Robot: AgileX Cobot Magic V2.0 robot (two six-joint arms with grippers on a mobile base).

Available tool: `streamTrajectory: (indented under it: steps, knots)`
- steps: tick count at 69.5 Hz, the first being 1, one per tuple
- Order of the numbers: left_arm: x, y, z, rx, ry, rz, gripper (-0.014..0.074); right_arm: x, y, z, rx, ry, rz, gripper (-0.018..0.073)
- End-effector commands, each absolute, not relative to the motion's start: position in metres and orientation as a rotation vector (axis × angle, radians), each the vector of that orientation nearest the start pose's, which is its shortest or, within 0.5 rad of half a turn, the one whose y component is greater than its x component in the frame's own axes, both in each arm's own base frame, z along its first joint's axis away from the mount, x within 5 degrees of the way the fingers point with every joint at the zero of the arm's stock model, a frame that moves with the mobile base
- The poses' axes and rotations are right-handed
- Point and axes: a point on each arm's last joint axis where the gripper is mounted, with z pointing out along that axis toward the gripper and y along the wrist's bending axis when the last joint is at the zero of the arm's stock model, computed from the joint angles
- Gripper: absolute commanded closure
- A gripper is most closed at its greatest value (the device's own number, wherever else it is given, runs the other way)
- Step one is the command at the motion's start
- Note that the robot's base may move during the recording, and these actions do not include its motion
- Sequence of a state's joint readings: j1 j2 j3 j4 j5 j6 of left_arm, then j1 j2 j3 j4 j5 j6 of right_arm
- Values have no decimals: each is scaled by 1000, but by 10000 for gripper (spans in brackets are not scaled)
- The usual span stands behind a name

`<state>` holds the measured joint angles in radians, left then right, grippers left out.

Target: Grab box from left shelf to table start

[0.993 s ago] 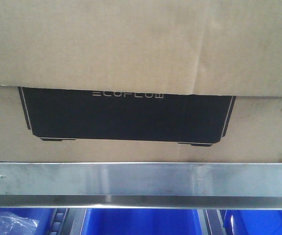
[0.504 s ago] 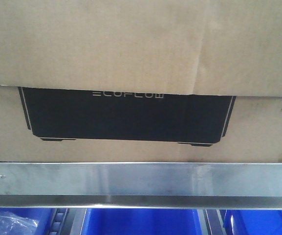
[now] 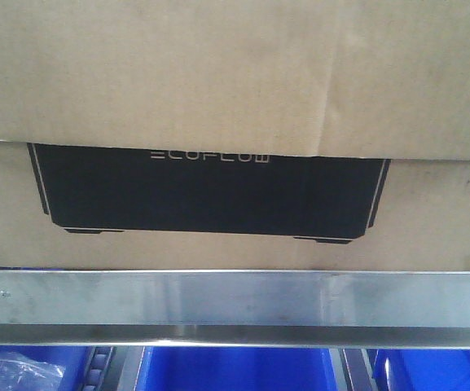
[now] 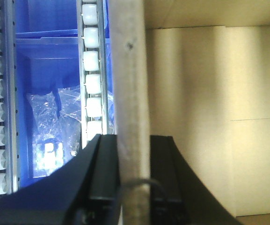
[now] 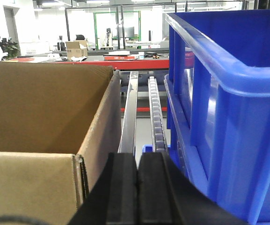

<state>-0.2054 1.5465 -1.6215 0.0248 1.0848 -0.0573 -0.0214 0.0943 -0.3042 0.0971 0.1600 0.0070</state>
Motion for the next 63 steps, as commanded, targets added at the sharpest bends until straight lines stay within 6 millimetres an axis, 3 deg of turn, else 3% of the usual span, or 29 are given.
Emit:
streamTrajectory:
  steps: [1,6,15,22,33,46,63]
  knots:
    - [318,-68,417,187,2391,-125,698,44,0,317,65,1377,59,448]
    - [318,-68,417,187,2391,-125,697,46,0,322,63,1425,61,337]
    - [317,-68,416,188,2395,-125,697,53,1,333,62,1490,64,53]
    - [317,-68,416,188,2396,-125,697,60,1,344,60,1566,67,-56]
    - [318,-68,417,187,2390,-125,697,76,3,366,32,1731,70,-64]
    - [318,-68,417,187,2390,-125,697,102,24,397,-257,1916,184,-64]
    - [318,-68,417,187,2390,-125,698,157,28,430,-120,2014,269,-64]
